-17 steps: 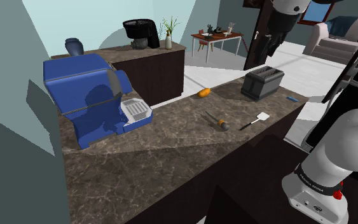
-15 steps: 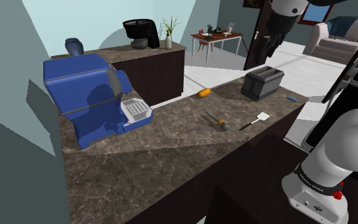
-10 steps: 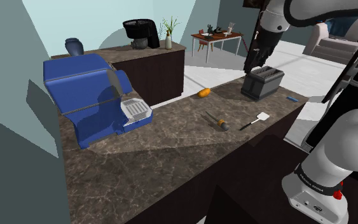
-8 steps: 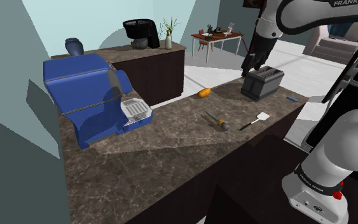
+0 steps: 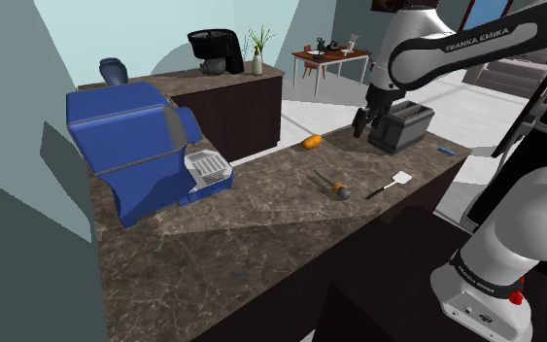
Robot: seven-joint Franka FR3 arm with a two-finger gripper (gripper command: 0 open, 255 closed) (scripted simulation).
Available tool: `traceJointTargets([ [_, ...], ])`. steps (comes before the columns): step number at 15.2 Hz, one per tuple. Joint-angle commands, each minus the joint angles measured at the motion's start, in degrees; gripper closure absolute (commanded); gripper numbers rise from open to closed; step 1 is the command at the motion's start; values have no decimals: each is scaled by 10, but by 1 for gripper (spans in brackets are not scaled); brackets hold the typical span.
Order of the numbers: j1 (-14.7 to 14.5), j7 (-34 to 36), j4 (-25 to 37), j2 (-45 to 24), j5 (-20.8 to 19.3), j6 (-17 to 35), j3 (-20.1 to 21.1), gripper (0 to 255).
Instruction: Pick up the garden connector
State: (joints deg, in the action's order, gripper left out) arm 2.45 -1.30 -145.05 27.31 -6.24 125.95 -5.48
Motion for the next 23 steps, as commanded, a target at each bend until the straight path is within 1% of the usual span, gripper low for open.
traceJointTargets([
  [1,1,-7,1,-41,3,39,-10,0],
  [5,1,-24,7,-126,15,112,-27,0],
  [8,-1,-43,21,-193,33,161,-39,0],
  [11,-2,-67,41,-264,61,206,-47,0],
  [14,2,-97,69,-335,97,243,-48,0],
  [19,26,-148,130,-453,157,289,-29,0],
  [23,52,-176,190,-546,190,313,-7,0],
])
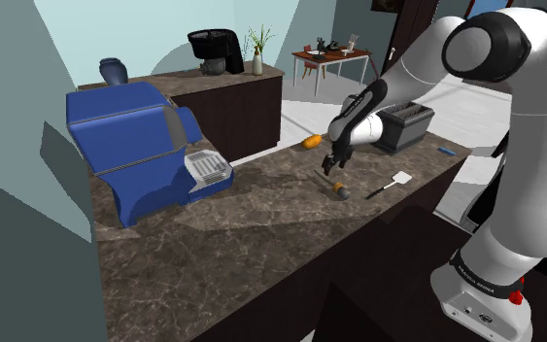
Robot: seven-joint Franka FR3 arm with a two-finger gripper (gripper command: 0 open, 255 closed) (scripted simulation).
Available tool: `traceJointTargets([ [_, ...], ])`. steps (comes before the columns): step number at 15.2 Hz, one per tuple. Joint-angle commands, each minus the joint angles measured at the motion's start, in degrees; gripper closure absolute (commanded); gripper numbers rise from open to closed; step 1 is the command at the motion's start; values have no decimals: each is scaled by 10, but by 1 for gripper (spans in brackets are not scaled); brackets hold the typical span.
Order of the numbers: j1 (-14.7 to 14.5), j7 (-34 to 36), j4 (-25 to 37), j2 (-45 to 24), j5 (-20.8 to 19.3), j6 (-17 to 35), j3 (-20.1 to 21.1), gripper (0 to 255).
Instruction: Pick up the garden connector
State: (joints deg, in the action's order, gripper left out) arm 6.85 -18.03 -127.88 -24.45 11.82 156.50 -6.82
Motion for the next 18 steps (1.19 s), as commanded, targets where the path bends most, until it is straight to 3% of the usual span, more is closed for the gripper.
traceJointTargets([
  [1,14,-13,32,-47,14,11,11,0],
  [10,26,-25,50,-104,27,51,27,0],
  [11,27,-26,50,-105,27,52,28,255],
  [18,27,-26,50,-105,27,53,28,255],
])
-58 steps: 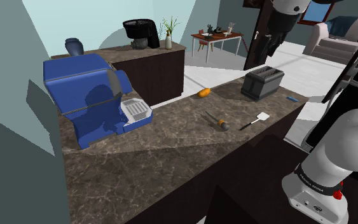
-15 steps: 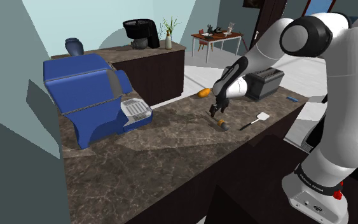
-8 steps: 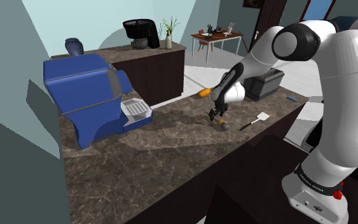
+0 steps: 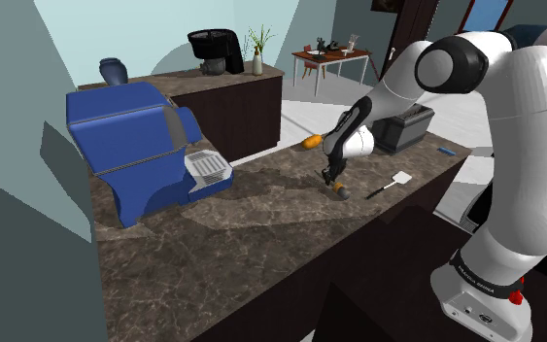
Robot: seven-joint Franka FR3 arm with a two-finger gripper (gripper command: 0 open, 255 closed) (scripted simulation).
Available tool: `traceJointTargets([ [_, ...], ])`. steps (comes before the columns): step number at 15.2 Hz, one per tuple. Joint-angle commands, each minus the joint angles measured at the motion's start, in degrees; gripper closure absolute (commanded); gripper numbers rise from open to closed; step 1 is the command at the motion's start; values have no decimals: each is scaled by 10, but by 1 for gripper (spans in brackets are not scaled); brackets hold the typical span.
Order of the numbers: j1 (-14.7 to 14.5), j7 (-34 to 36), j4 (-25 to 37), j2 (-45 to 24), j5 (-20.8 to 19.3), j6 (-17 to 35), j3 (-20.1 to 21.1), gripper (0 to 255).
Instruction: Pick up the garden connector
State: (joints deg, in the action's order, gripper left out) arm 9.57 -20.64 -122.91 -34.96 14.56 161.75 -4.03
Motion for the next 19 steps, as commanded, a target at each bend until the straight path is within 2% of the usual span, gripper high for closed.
traceJointTargets([
  [1,0,0,0,0,0,0,0,255],
  [19,-25,27,-27,112,-30,-85,-32,255],
])
